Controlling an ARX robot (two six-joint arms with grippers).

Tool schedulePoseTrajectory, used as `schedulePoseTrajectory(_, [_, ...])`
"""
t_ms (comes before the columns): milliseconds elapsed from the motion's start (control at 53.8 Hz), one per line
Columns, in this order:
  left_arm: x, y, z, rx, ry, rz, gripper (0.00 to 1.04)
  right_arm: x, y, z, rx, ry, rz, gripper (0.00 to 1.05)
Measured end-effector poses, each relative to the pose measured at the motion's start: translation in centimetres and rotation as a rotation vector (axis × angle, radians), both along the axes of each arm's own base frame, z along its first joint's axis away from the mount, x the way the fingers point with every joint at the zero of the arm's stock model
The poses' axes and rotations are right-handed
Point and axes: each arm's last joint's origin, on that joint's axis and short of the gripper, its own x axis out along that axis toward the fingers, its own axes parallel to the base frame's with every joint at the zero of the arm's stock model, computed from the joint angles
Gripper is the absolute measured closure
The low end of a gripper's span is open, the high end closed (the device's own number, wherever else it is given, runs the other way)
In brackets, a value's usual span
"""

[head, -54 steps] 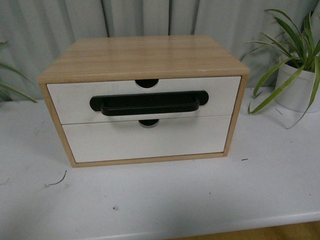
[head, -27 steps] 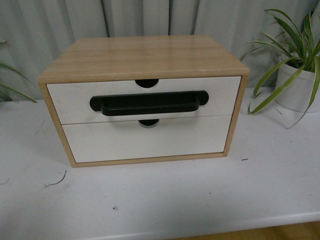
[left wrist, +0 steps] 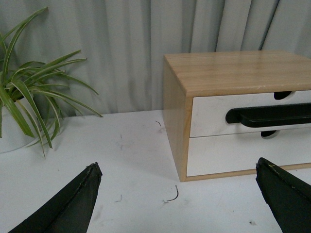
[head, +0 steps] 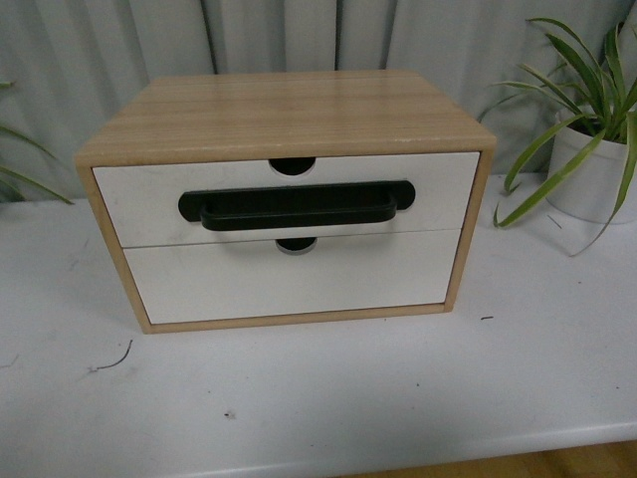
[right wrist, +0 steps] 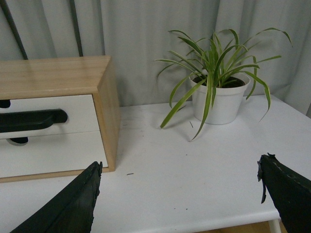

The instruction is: Close drawer sideways

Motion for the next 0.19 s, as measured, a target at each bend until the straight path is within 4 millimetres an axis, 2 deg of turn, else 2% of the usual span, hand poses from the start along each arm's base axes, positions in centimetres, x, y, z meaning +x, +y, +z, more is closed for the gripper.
schedulePoseTrajectory(186, [0.00,0.00,0.00,0.000,0.000,0.000,0.07,0.00,0.00,0.00,0.000,0.000,0.000,0.06])
